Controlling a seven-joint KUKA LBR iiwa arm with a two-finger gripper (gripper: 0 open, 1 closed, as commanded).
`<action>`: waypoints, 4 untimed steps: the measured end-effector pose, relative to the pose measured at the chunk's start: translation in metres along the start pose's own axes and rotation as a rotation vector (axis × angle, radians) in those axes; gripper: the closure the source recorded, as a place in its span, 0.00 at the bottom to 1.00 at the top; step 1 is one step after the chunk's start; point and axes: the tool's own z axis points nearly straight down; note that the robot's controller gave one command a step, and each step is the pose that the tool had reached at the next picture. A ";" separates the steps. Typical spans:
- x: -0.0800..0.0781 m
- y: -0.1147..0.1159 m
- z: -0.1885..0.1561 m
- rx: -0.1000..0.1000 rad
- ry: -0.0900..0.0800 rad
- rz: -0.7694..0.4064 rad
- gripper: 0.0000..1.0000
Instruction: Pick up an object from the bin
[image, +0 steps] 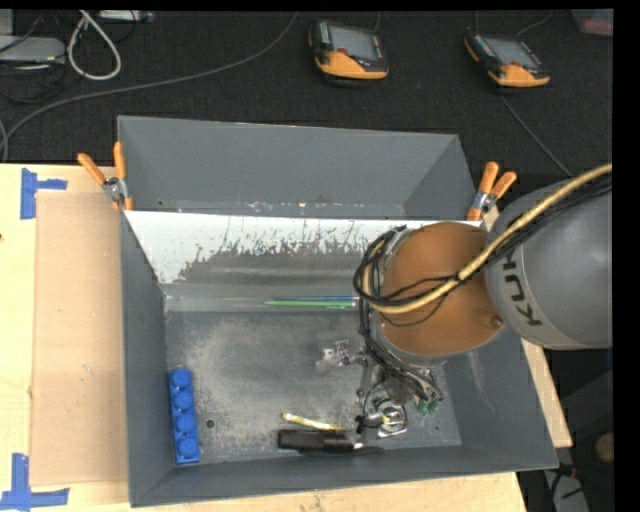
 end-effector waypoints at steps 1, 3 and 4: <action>0.006 0.030 0.028 -0.004 0.011 -0.131 0.00; 0.007 0.032 0.081 -0.003 -0.001 -0.167 1.00; 0.007 0.032 0.081 -0.003 -0.001 -0.167 1.00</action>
Offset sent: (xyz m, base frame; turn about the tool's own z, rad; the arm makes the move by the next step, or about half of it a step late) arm -0.0168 0.0306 -0.0809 -0.1894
